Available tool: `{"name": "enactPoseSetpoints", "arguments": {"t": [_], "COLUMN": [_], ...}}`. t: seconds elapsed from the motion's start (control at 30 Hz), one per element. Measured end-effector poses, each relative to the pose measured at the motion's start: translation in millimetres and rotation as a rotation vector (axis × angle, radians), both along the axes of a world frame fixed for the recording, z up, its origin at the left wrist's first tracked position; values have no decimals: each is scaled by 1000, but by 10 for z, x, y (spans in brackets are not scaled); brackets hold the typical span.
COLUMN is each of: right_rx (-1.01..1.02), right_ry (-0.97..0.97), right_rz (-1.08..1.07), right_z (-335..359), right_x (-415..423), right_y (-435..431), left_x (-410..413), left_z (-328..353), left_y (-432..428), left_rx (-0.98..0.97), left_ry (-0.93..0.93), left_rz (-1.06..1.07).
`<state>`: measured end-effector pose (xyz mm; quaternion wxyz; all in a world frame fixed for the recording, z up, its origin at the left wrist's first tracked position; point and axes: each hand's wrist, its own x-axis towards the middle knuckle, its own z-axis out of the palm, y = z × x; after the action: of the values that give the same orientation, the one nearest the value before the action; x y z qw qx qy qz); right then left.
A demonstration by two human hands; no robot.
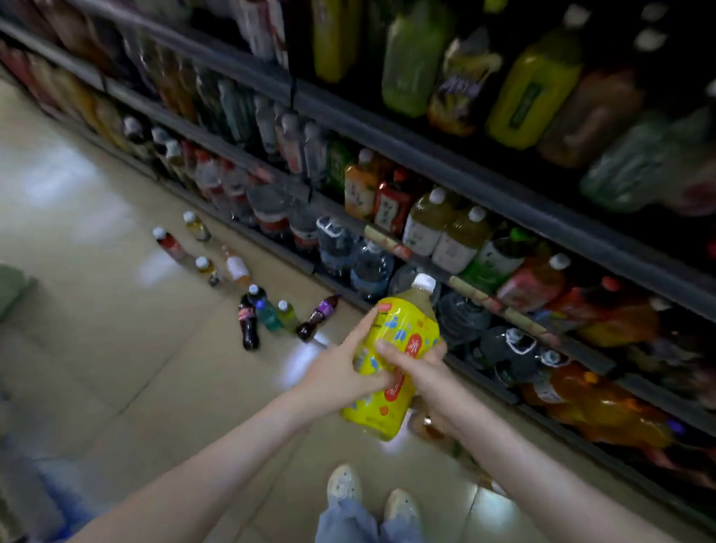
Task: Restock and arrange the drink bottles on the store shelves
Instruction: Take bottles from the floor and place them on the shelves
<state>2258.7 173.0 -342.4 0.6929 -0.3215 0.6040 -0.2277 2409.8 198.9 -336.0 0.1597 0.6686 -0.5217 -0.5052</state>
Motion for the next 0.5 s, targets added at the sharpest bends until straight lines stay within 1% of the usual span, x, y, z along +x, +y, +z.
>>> {"name": "enactPoseSetpoints", "arguments": {"t": [0.1,0.17,0.27,0.37,0.5], "right_rx": [24,18,-7,-48,-148], "right_ry": [42,55,42,20,23], "right_rz": [-99,-145,-221,-300,-369], "right_z": [227,350,496,662,880], "right_x": [-113,-151,-190,-143,74], "right_y": [26,4,-56,-105,-219], "left_x": [-236,-347,-395,-271,164], "left_z": [347,499,666,752,885], "left_y": [9,16,-25,-124,-309], "left_rx": [-103,-160,-231,-305,-332], "left_ry": [-242,-295,-290,-256,-105], "left_rz": [-130,-188,-224,-265,-426]}}
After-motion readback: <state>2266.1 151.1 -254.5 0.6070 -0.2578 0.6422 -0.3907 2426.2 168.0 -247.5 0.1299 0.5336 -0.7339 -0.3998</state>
